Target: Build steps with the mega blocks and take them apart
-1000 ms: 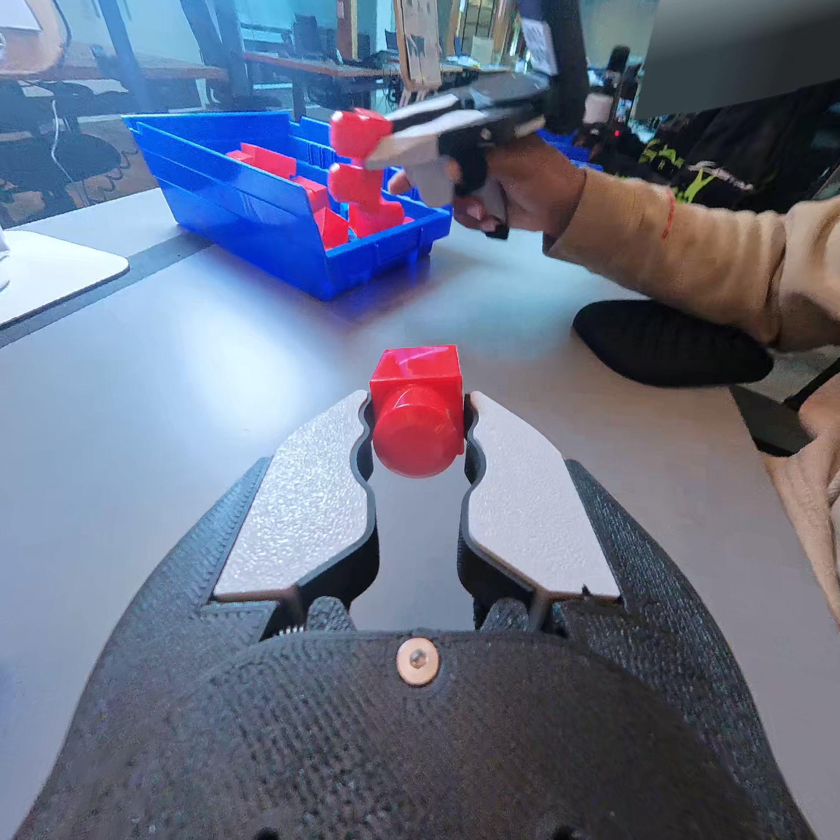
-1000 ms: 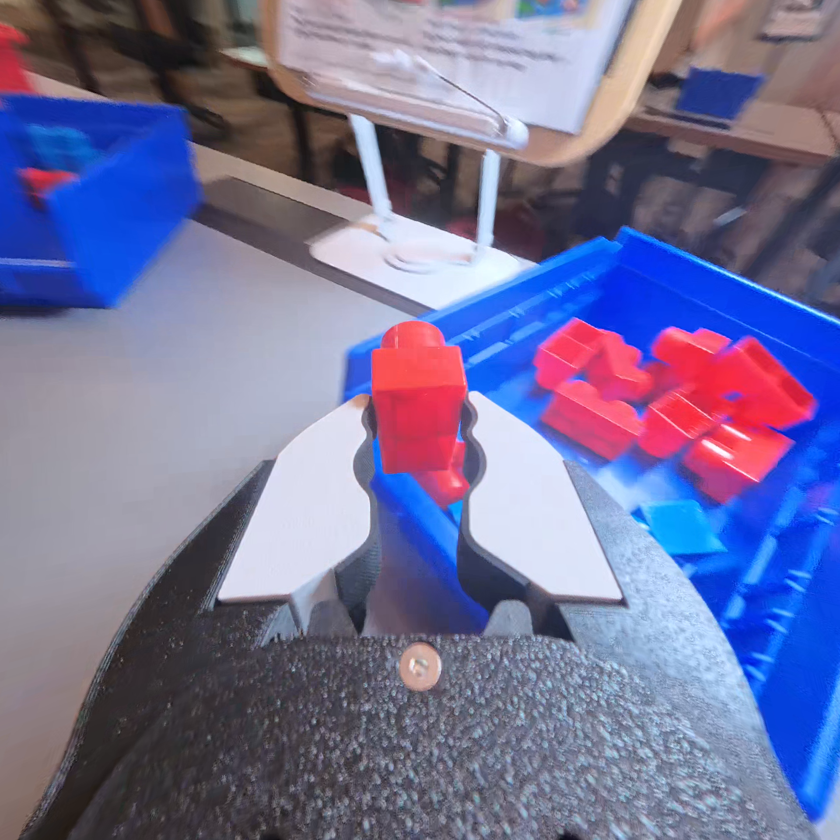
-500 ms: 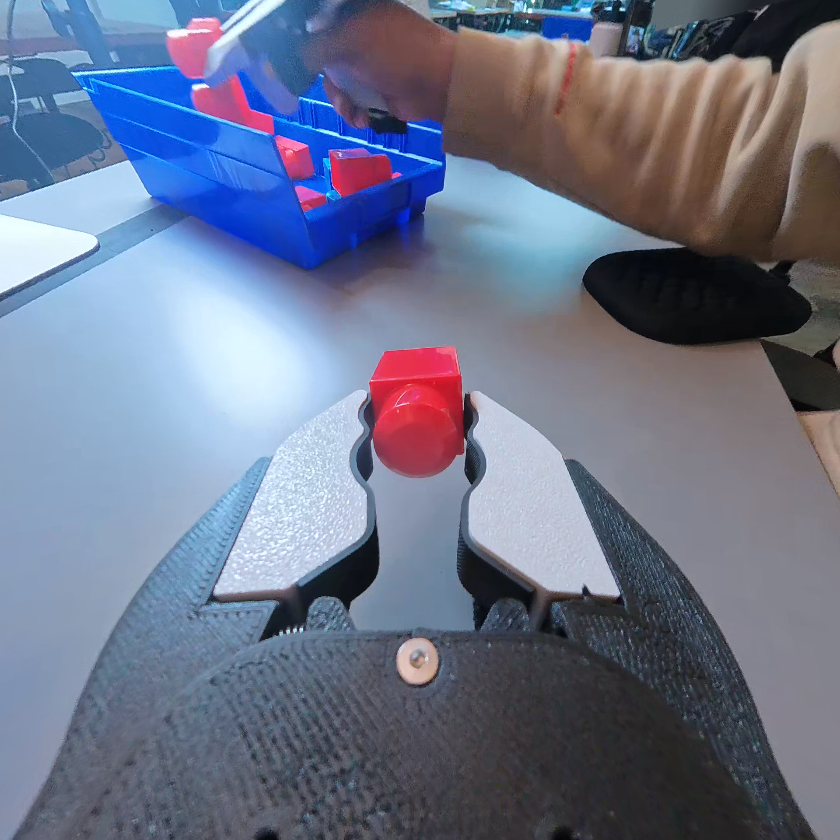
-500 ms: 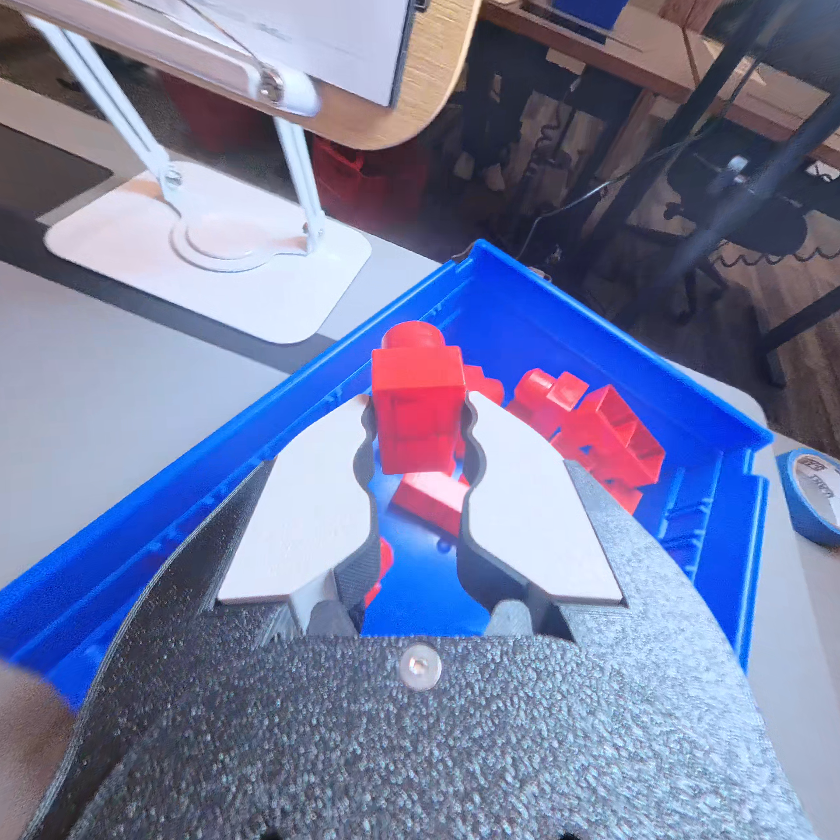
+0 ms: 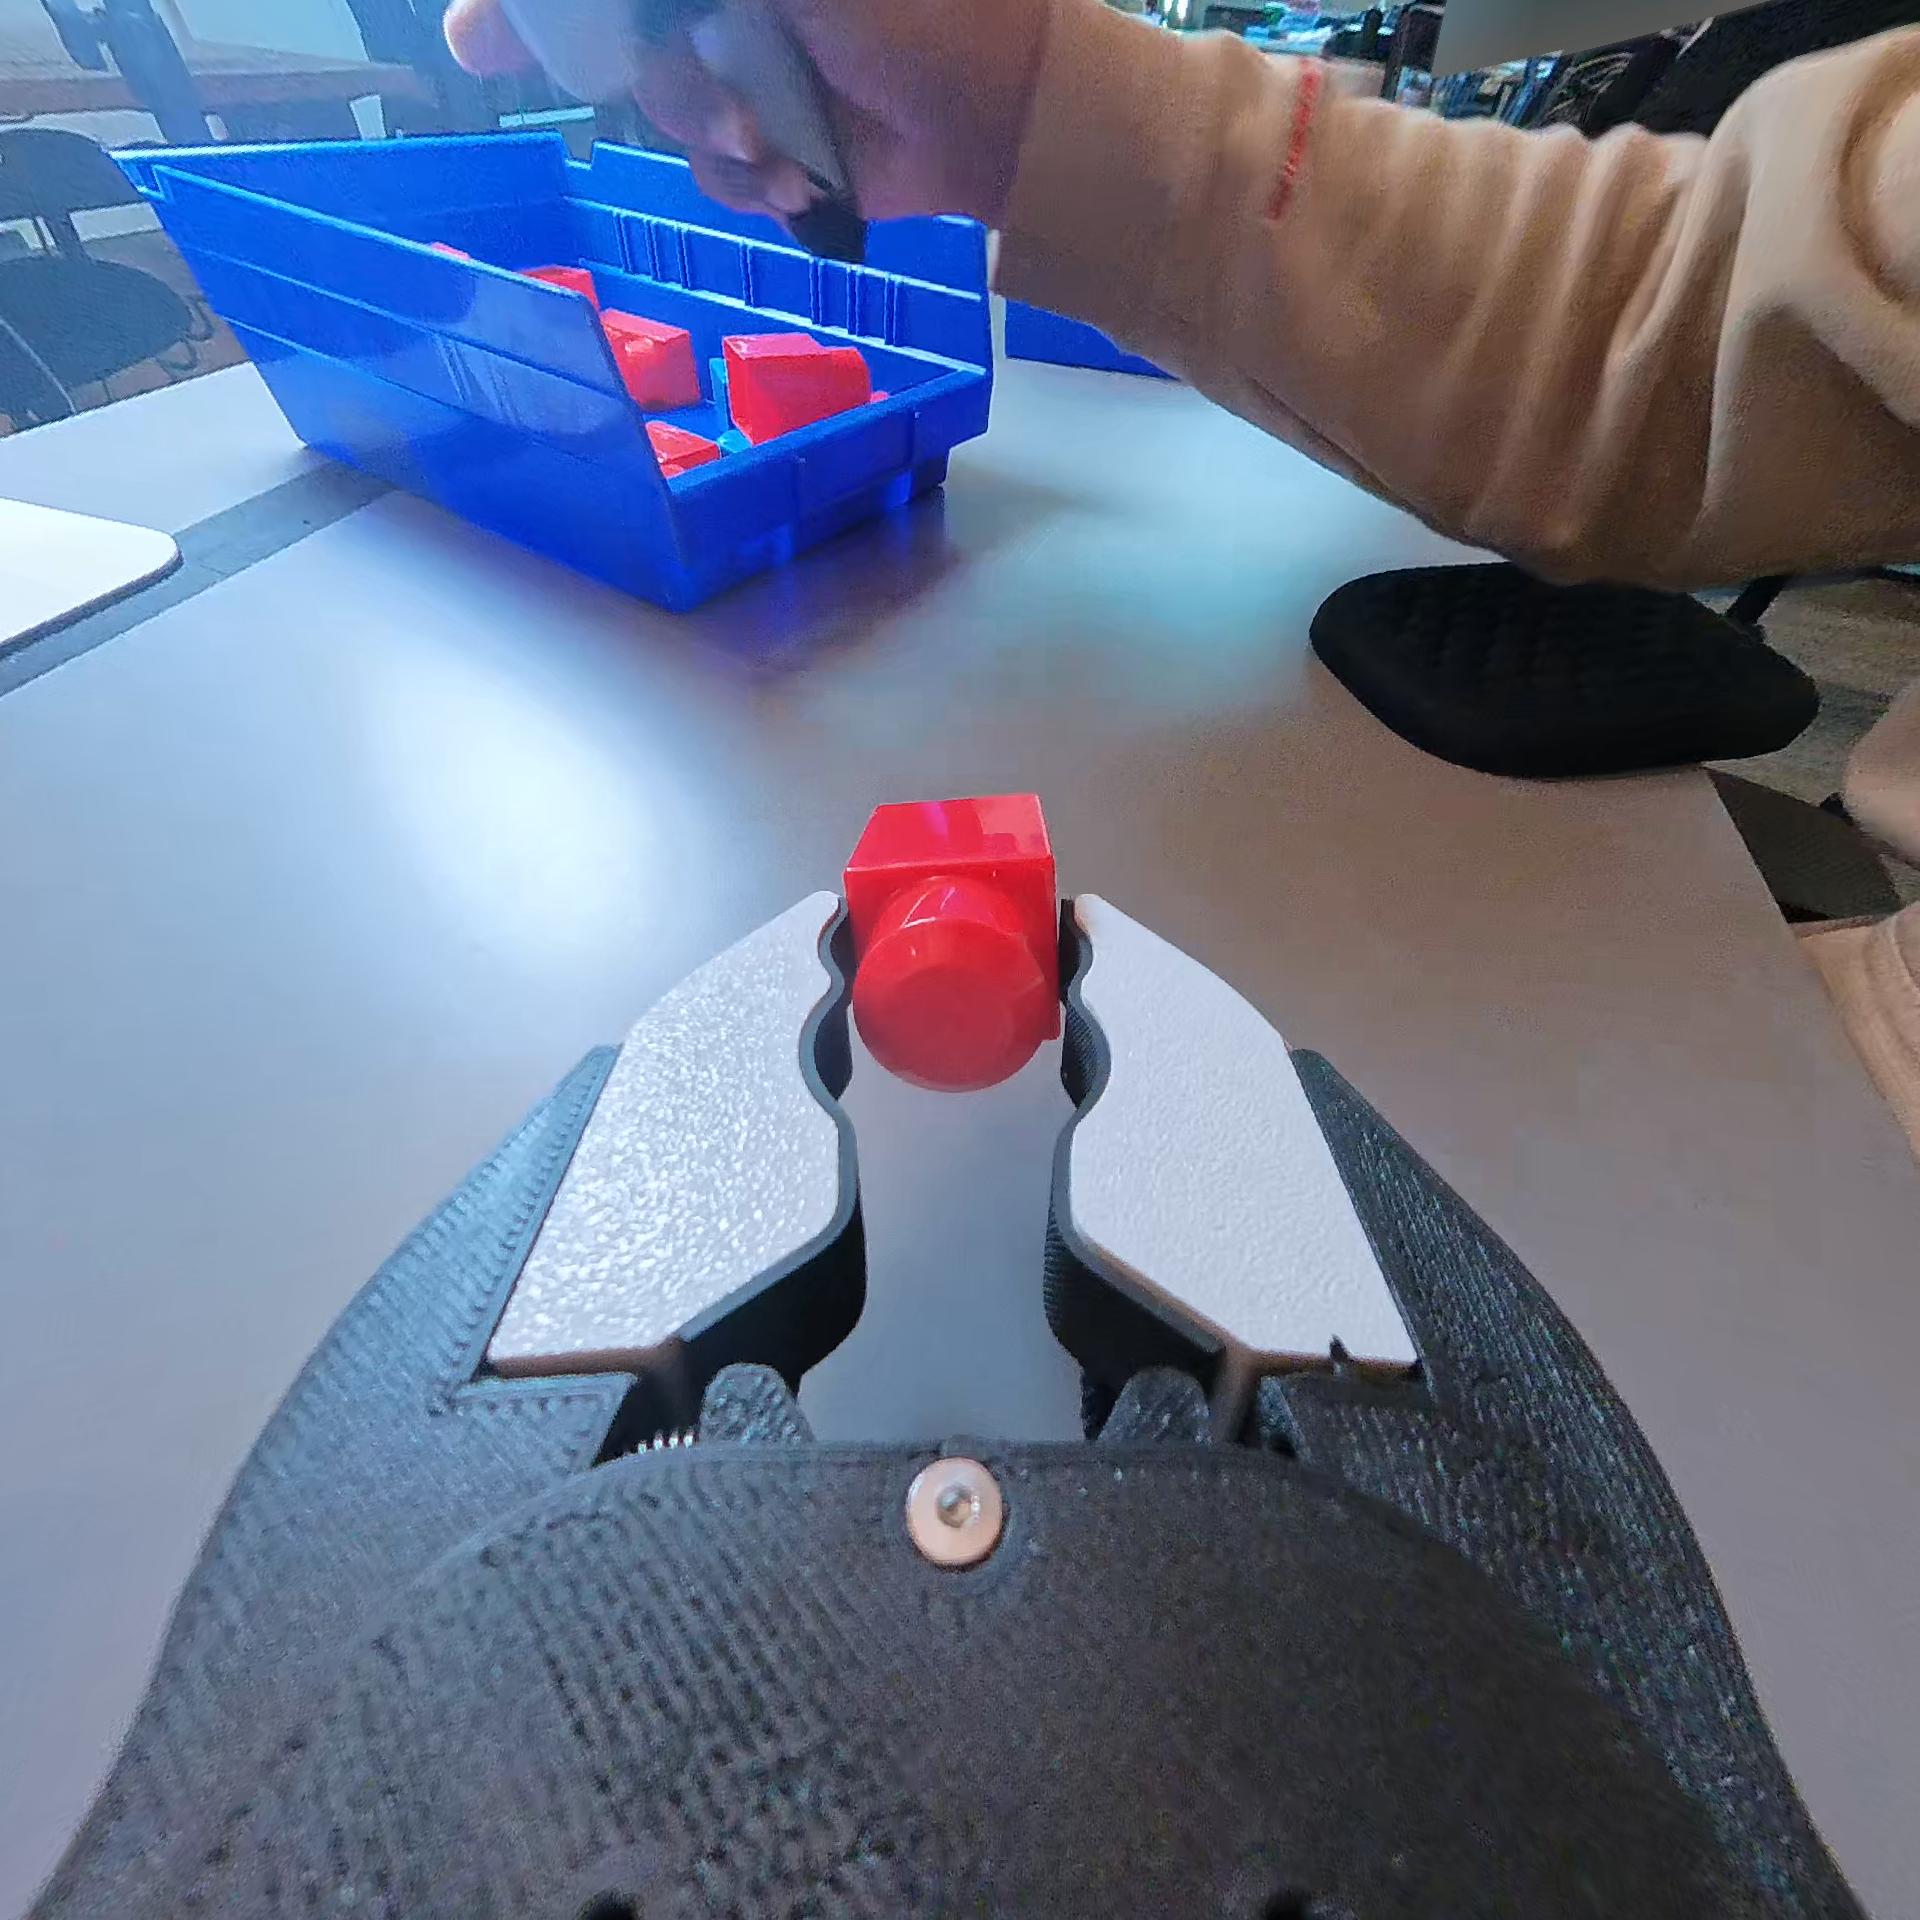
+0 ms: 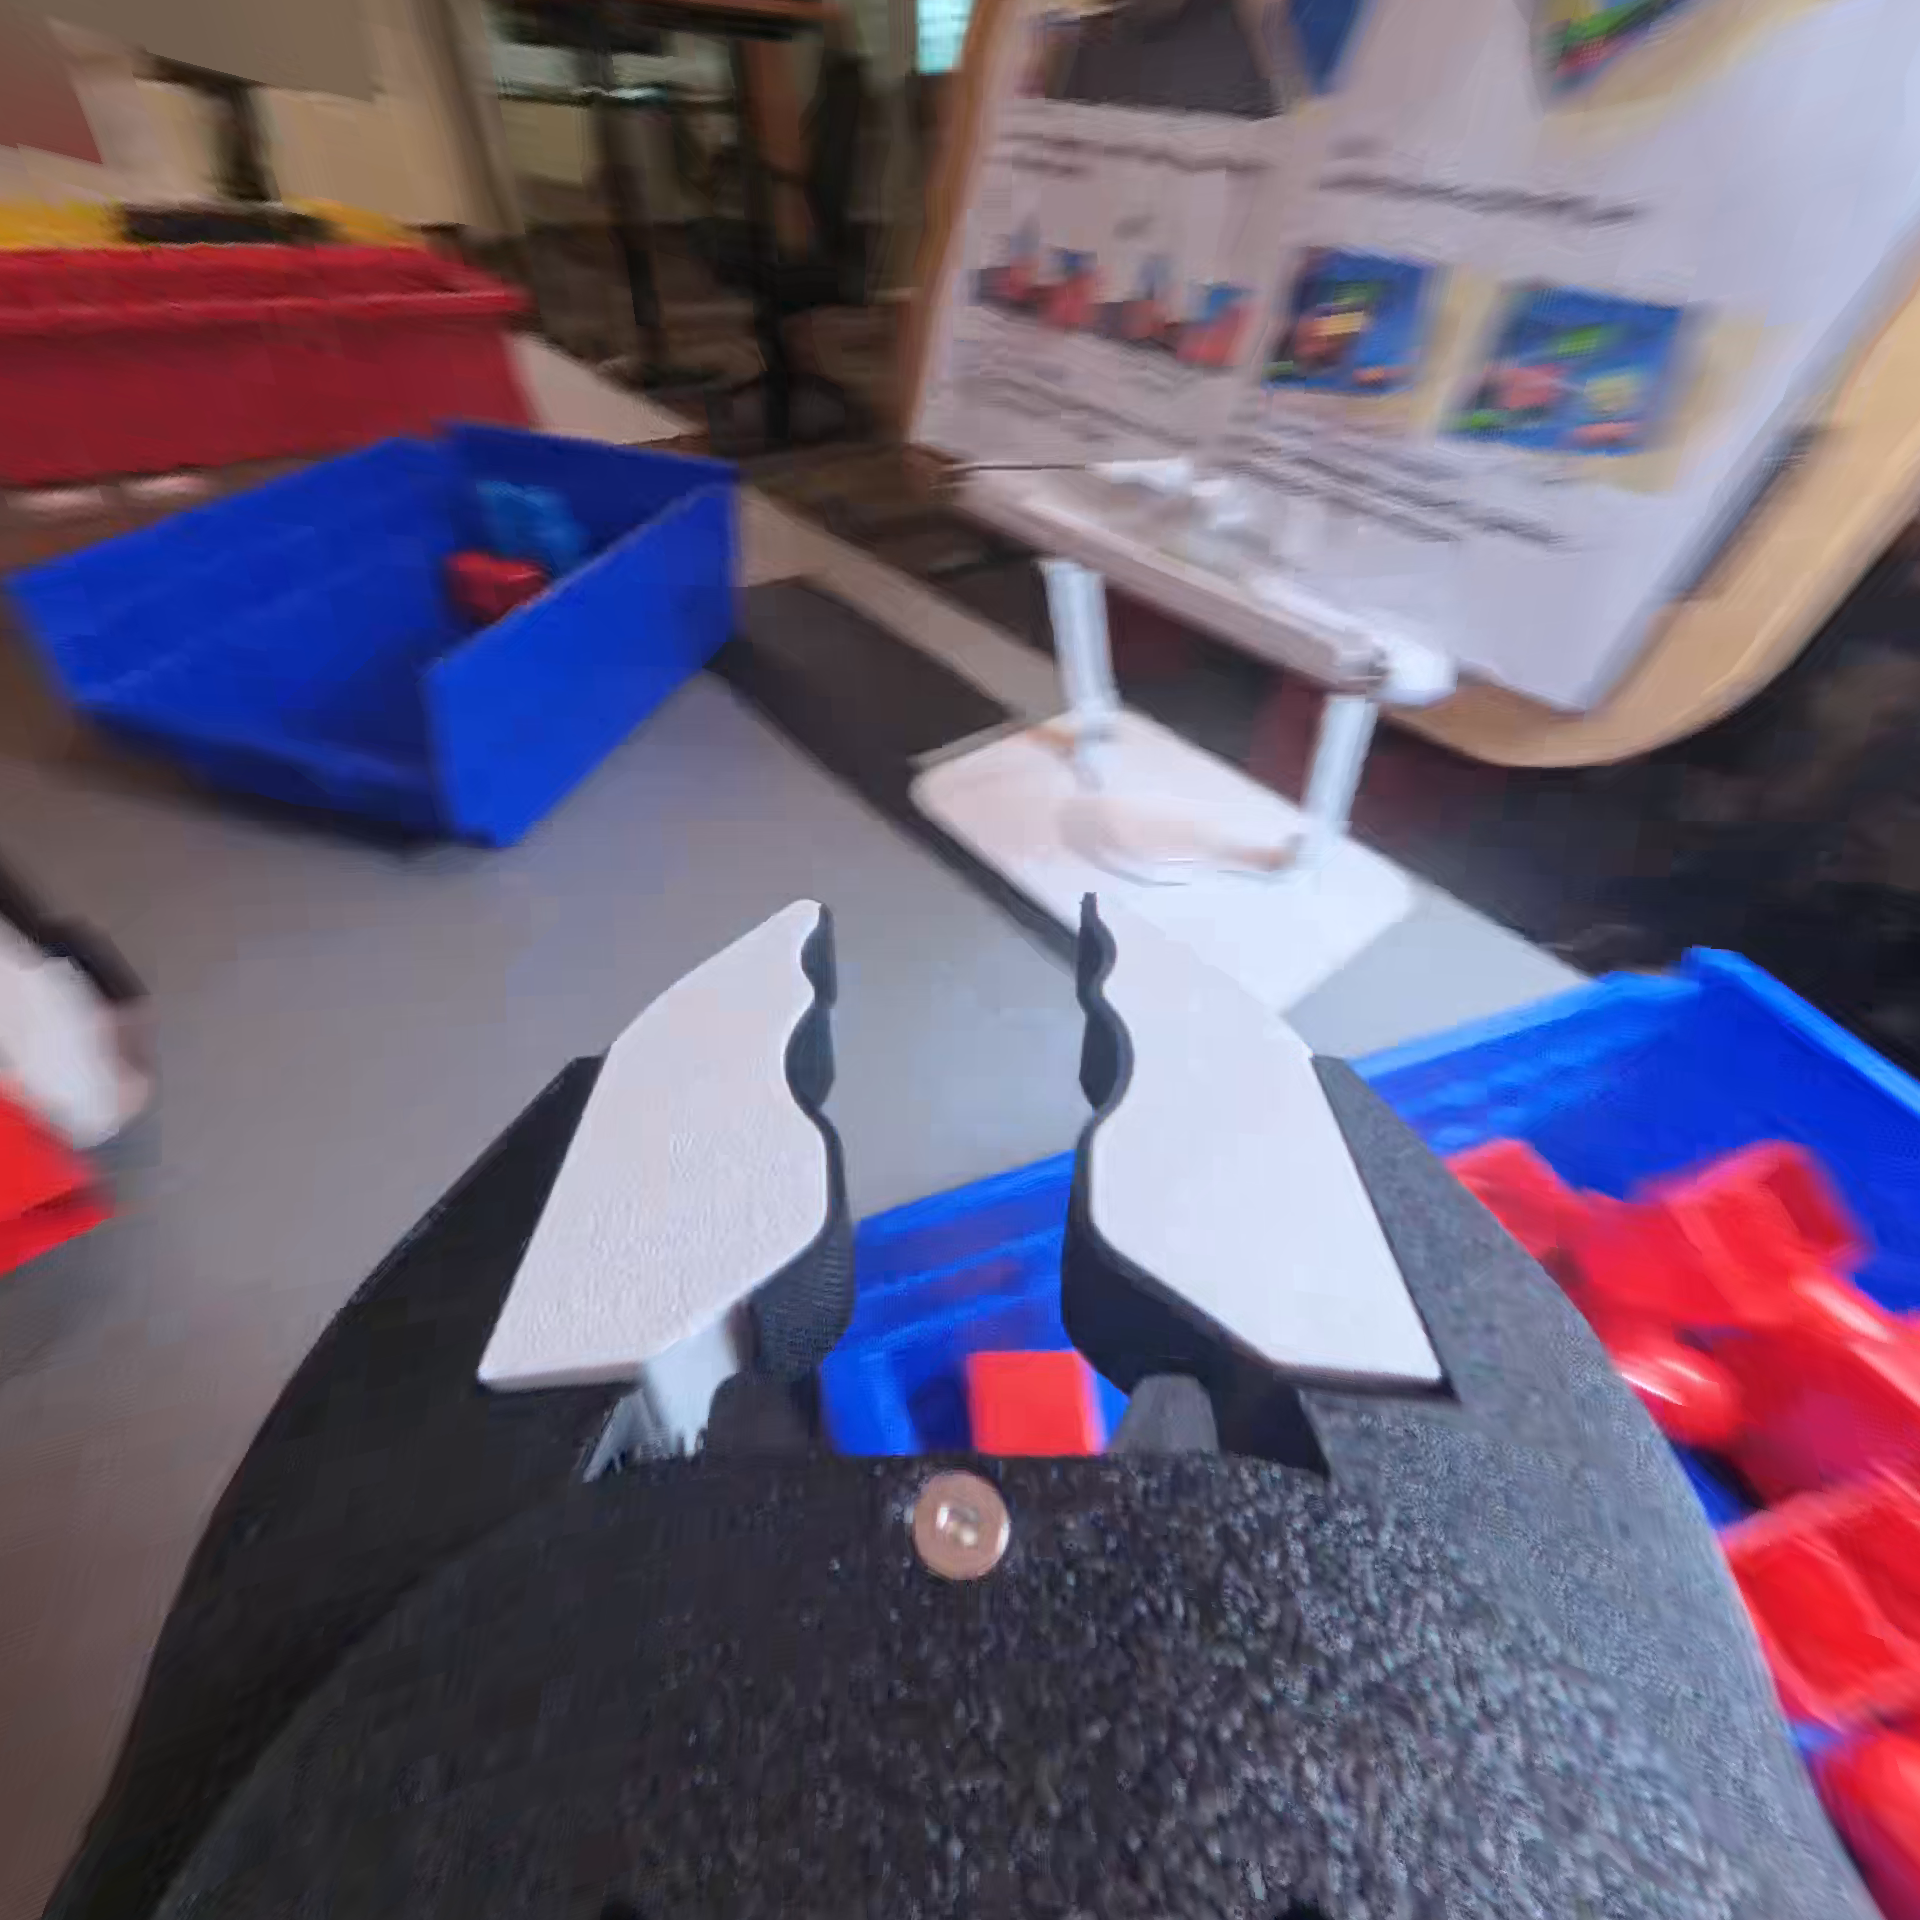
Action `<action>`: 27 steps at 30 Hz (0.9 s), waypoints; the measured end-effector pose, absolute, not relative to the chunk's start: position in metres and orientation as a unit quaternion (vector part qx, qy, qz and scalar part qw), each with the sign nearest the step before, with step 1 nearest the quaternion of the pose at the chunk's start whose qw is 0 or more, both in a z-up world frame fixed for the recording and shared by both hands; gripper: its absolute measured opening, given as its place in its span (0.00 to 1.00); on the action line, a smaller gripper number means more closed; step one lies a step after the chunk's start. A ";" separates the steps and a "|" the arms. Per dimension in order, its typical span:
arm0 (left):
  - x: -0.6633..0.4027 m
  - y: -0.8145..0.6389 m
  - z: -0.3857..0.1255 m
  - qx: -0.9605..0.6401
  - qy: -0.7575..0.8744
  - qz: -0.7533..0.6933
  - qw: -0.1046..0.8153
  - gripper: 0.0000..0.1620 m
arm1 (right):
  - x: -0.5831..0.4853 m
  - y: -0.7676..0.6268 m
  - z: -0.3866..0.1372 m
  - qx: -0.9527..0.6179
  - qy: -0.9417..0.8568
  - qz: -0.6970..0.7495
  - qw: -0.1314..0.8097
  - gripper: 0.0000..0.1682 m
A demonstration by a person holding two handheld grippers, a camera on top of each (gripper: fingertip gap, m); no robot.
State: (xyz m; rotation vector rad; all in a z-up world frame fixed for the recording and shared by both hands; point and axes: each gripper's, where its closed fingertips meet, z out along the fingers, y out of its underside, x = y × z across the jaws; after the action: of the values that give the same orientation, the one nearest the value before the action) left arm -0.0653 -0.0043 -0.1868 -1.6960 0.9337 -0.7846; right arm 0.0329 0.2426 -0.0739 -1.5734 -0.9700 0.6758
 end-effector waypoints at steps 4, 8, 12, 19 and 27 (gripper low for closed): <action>-0.064 -0.006 -0.184 -0.694 0.397 -0.318 0.509 0.23 | -0.015 0.082 -0.120 -0.569 -0.628 0.387 0.363 0.28; -0.055 -0.017 -0.180 -0.674 0.425 -0.320 0.513 0.23 | -0.039 0.001 -0.171 -0.515 -0.730 0.342 0.292 0.32; -0.048 -0.028 -0.178 -0.655 0.456 -0.314 0.515 0.23 | -0.049 -0.025 -0.180 -0.497 -0.741 0.363 0.270 0.20; -0.075 -0.002 -0.152 -0.663 0.361 -0.330 0.567 0.33 | -0.008 0.057 -0.129 -0.586 -0.634 0.325 0.386 0.20; -0.063 -0.004 -0.186 -0.687 0.406 -0.290 0.528 0.28 | 0.155 0.207 -0.130 -0.786 -0.409 -0.050 0.462 0.21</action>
State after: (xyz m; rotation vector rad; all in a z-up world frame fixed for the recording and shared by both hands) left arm -0.0630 -0.0035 -0.1855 -1.6410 0.9711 -0.6939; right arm 0.1552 0.2072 -0.1301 -1.9331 -1.0049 -0.1232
